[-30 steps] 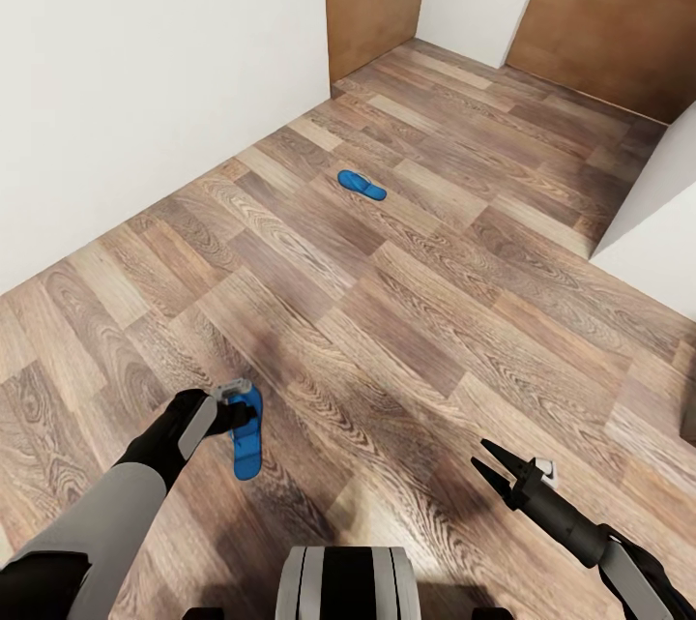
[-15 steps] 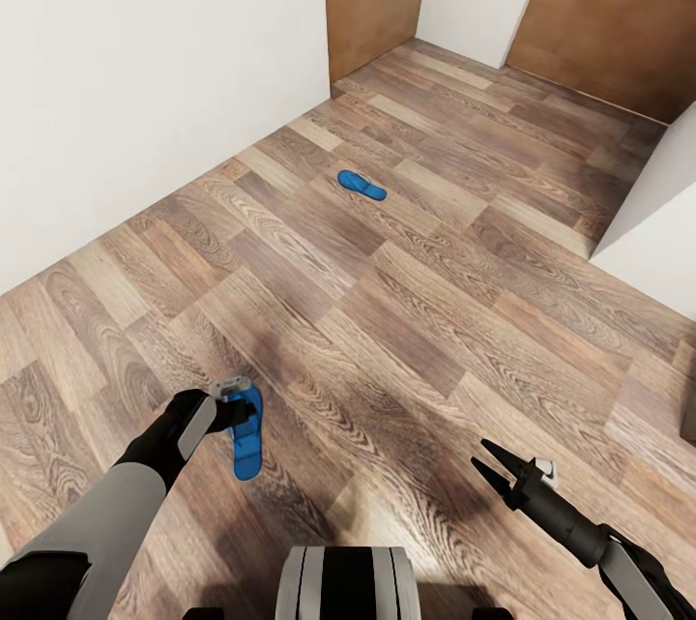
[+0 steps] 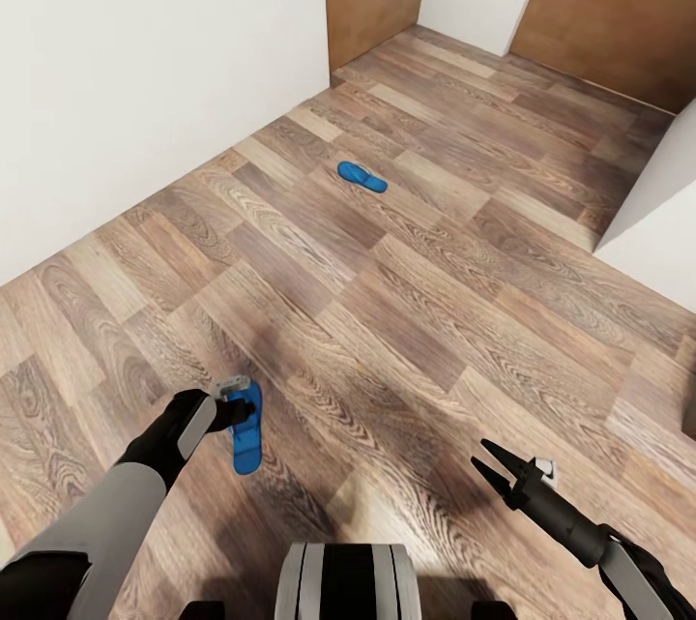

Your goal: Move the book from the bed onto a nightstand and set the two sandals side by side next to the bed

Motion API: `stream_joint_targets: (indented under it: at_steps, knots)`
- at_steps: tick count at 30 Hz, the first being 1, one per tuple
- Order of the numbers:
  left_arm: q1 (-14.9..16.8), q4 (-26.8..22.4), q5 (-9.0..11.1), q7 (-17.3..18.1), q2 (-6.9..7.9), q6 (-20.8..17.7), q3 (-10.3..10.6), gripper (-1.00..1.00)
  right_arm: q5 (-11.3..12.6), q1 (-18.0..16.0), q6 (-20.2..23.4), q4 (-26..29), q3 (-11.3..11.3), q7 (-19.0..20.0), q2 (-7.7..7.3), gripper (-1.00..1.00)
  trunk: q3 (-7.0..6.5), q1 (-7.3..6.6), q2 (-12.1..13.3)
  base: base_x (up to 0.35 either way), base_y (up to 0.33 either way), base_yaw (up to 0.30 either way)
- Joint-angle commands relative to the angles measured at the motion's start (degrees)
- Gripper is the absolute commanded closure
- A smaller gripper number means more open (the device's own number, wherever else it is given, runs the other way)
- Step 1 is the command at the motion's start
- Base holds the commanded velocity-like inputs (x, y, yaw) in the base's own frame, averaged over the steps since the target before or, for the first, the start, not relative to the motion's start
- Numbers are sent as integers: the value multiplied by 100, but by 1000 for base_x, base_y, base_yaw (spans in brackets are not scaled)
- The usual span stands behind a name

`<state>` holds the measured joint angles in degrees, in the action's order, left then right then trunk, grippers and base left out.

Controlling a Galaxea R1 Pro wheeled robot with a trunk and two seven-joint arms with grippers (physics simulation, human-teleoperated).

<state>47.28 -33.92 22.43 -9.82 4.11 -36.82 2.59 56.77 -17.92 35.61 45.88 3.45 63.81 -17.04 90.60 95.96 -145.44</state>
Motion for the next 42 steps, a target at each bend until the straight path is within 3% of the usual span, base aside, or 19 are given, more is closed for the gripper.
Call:
stream_joint_targets:
  at_steps: [1,13,42]
  knots:
    - [1,-9,60,-48,4,-20,26,-100,36,-1,44,0,-2,0,-1,-100,26,1,-3,0,0,0]
    - [1,-9,60,-46,9,-18,29,-100,36,-1,44,-1,-2,0,0,-100,292,32,-19,0,0,0]
    - [1,-9,68,-46,-21,-18,29,-100,44,-1,42,0,-10,0,15,-100,292,32,-19,0,0,0]
